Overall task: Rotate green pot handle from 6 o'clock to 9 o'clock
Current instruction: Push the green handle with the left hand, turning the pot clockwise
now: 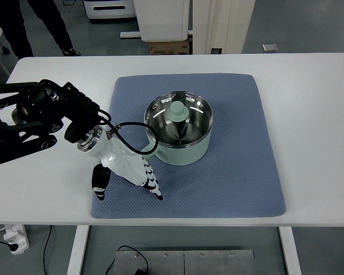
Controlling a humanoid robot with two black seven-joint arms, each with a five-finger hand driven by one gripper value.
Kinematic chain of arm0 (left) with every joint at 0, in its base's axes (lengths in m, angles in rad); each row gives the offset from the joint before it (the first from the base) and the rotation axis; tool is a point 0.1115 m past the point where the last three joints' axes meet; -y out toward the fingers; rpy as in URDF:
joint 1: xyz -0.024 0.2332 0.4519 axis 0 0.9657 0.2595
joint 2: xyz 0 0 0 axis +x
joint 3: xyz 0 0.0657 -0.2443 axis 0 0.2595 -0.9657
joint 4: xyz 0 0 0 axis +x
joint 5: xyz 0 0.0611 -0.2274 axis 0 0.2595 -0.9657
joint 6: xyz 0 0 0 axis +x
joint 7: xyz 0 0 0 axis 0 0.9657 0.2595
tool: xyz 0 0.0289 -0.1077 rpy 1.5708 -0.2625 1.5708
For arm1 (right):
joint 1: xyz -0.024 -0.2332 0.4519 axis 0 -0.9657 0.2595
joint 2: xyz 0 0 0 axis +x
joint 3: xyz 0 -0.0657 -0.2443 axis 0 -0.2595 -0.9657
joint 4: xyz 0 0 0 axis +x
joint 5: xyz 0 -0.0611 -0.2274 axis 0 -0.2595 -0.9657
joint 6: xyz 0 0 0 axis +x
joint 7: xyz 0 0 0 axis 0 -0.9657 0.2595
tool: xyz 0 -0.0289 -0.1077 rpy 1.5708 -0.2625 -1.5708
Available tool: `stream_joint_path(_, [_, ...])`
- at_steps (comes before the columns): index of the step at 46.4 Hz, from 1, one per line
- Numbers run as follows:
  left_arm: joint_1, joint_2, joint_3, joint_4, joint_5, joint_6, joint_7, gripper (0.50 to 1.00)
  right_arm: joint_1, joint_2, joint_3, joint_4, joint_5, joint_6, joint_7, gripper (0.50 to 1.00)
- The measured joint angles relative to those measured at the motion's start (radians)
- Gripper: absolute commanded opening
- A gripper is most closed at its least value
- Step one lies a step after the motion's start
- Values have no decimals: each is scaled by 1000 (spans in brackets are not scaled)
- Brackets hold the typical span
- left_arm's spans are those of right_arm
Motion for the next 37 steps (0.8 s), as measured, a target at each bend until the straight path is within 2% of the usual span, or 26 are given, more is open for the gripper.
stream_joint_path(11, [-8, -1, 0, 42, 49, 0, 8, 1000, 0, 0, 0, 0, 0, 0, 0, 1000])
stream_joint_path(37, [-18, -2, -4, 122, 51, 0, 91, 1000, 0, 0, 0, 0, 0, 0, 0, 1000])
